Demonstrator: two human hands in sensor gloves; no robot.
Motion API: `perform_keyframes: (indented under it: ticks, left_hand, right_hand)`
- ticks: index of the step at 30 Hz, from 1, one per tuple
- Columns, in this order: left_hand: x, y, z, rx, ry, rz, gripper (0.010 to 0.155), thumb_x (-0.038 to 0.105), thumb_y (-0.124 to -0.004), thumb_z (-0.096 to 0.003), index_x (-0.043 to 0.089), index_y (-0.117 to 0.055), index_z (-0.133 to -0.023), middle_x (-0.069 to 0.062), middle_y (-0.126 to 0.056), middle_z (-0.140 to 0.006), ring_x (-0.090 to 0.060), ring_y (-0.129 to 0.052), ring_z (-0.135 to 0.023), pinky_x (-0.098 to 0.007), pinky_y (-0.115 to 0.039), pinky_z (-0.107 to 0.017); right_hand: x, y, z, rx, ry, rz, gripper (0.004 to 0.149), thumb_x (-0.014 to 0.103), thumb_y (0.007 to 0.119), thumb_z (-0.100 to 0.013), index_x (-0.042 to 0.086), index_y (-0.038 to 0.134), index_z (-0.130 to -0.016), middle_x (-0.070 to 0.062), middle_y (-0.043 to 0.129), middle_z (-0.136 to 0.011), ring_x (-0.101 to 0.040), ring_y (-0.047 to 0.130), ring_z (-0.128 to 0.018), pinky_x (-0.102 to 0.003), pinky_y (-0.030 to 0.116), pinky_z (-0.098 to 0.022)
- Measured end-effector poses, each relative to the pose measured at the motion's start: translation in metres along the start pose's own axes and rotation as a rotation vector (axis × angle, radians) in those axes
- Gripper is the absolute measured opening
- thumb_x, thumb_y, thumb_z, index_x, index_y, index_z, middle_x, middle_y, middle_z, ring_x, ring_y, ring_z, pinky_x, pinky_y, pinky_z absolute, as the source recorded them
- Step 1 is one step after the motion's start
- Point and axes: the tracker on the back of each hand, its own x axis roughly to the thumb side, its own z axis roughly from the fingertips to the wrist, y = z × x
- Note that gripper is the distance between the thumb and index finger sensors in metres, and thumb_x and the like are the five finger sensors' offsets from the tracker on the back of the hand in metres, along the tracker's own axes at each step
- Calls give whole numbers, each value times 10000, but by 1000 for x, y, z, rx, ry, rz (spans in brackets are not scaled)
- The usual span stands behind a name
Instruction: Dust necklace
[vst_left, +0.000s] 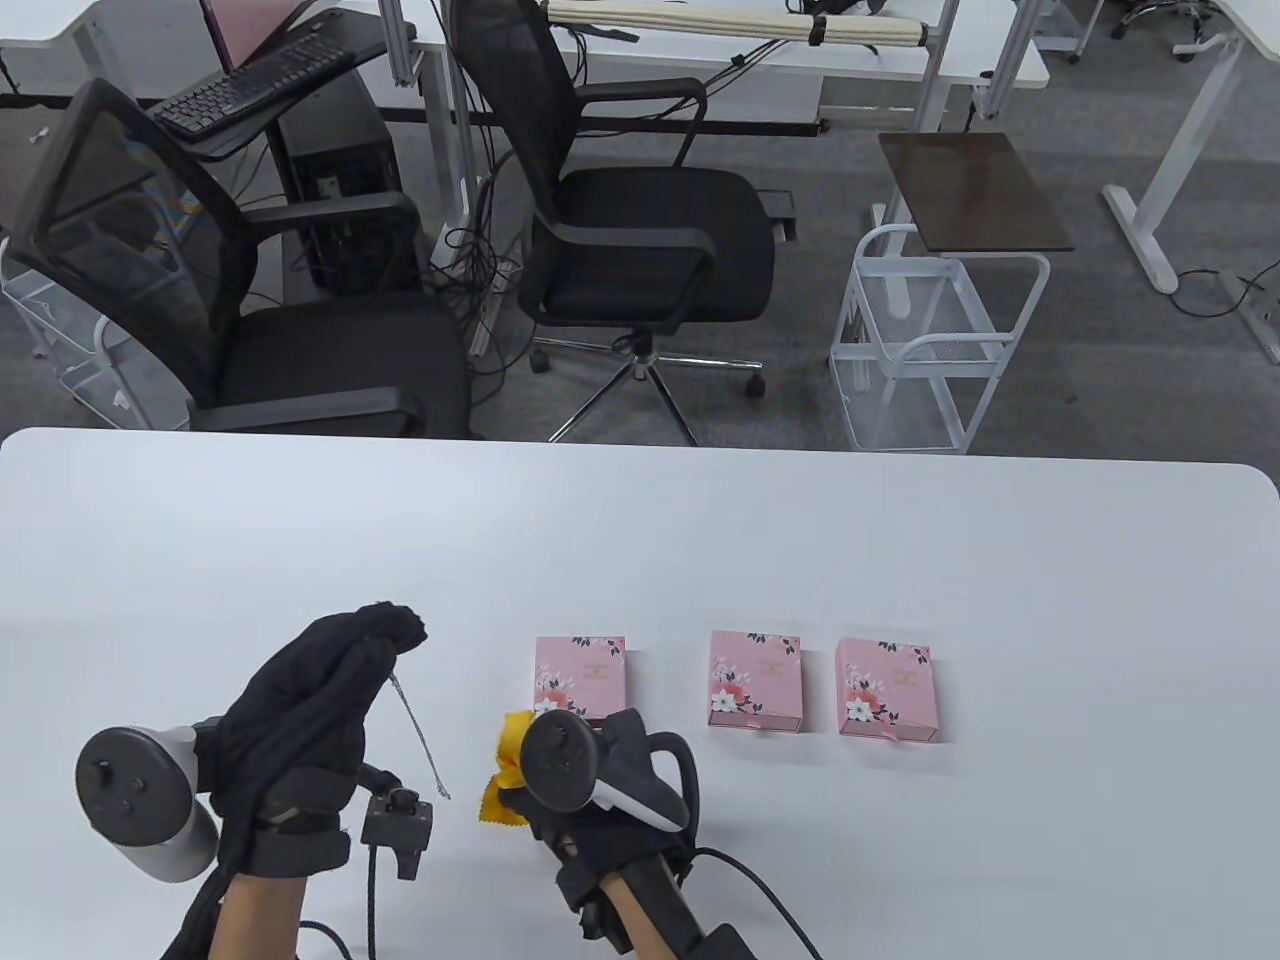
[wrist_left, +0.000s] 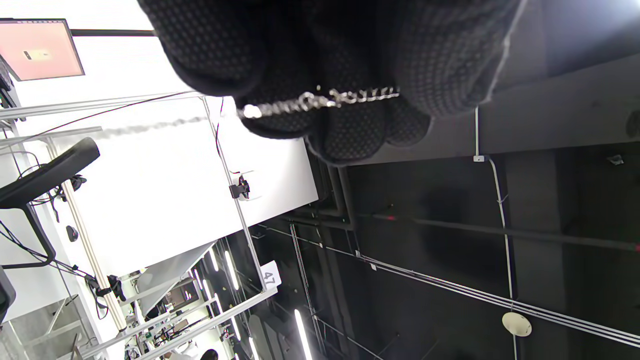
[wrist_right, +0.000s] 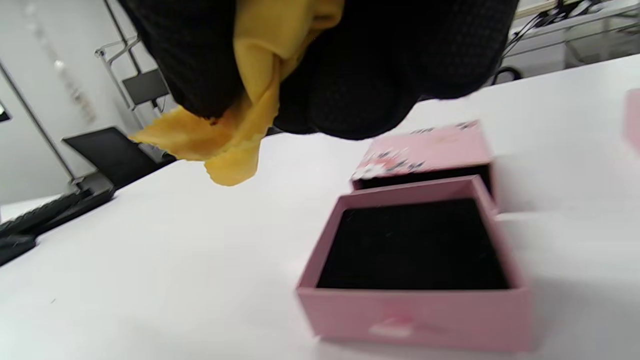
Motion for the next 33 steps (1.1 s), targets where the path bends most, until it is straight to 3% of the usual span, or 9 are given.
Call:
perform_keyframes:
  ticks: [4,7,11,13,17,20,26,33]
  left_hand:
    - [3,-4,1,-26,-5,-5,363,498,-848,-532,320,-945,-834,32,-1045,-790,-225,-945,-754,-414,-832,-549]
    - [3,-8,1,-37,-3,-9,363,498,-850,-531,320,-948,-832,31,-1046,-789,-225,-946,-754,-414,-833,-548]
    - [1,-15,2,-60,8,-11,362,497,-850,-532,318,-948,-832,29,-1047,-788,-227,-946,-754,-415,-832,-547]
    - [1,-18,2,-69,7,-20,363,496,-851,-533,316,-949,-832,28,-1045,-790,-228,-947,-752,-416,-832,-546]
    - [0,-25,3,-90,4,-40,362,497,-851,-533,319,-948,-831,29,-1047,-789,-228,-947,-752,-416,-833,-546]
    - [0,-29,4,-101,4,-47,363,495,-852,-533,315,-949,-832,27,-1046,-790,-229,-947,-752,-417,-832,-546]
    - [0,-34,5,-120,5,-65,362,496,-852,-533,315,-950,-831,24,-1048,-788,-231,-948,-751,-419,-832,-545]
    - [-3,-38,5,-131,15,-70,361,494,-852,-534,315,-949,-832,26,-1046,-791,-231,-946,-753,-419,-832,-546]
  right_hand:
    - [-42,-12,14,-117,110,-54,455,391,769,-638,96,737,-983,-194,882,-828,-371,924,-590,-482,787,-497]
    - [-74,-8,21,-142,209,-49,464,396,770,-640,94,735,-990,-208,868,-847,-394,910,-614,-502,775,-513]
    - [-110,5,19,-92,328,28,468,400,774,-635,100,734,-992,-202,863,-846,-388,904,-620,-504,771,-520]
    - [-119,11,18,3,357,46,476,405,778,-632,101,732,-996,-200,861,-848,-389,899,-627,-508,765,-528]
    - [-125,25,14,222,397,71,533,423,789,-629,100,692,-1042,-234,790,-931,-435,840,-713,-548,715,-587]
    - [-123,34,11,325,411,162,653,453,801,-617,99,579,-1119,-293,640,-1055,-508,714,-840,-597,636,-650]
    - [-119,22,17,302,394,164,779,465,836,-589,48,499,-1154,-315,561,-1121,-556,657,-902,-629,604,-670]
    - [-115,1,29,202,406,172,739,467,827,-593,52,544,-1136,-312,589,-1108,-557,672,-893,-621,617,-664]
